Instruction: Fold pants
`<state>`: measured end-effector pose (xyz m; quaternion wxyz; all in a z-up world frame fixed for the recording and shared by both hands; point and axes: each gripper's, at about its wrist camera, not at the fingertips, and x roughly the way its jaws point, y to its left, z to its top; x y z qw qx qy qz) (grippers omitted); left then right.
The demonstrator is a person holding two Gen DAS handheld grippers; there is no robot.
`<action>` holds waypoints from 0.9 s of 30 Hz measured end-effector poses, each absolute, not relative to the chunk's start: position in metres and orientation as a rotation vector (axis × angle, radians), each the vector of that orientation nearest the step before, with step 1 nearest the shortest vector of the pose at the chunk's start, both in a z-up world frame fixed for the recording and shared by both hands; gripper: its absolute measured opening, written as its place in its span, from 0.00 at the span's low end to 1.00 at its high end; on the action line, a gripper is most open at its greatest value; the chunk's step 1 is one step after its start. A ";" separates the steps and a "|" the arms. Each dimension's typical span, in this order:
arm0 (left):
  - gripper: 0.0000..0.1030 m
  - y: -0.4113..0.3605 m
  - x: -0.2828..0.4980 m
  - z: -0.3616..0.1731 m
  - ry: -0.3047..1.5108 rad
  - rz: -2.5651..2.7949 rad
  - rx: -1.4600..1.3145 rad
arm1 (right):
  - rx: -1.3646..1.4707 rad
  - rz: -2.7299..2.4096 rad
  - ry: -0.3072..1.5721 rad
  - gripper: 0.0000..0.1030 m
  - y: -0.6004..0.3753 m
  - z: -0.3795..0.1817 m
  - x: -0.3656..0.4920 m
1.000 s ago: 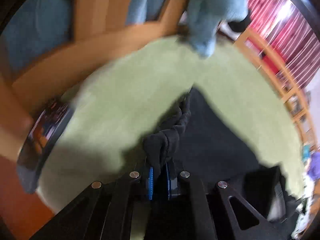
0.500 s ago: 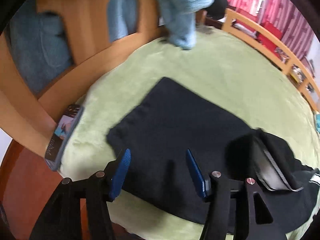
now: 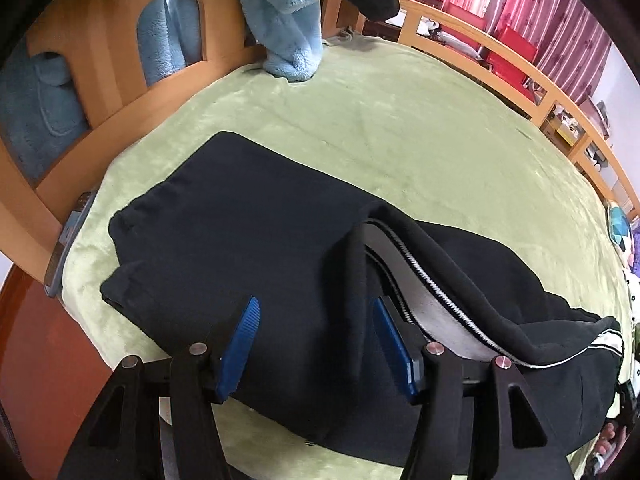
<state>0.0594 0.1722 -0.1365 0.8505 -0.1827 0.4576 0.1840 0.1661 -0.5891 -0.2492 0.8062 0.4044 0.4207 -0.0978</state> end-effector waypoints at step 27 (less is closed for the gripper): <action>0.64 0.145 0.024 -0.178 1.057 0.133 -0.431 | 0.559 -0.267 0.794 0.57 -0.581 -0.178 0.051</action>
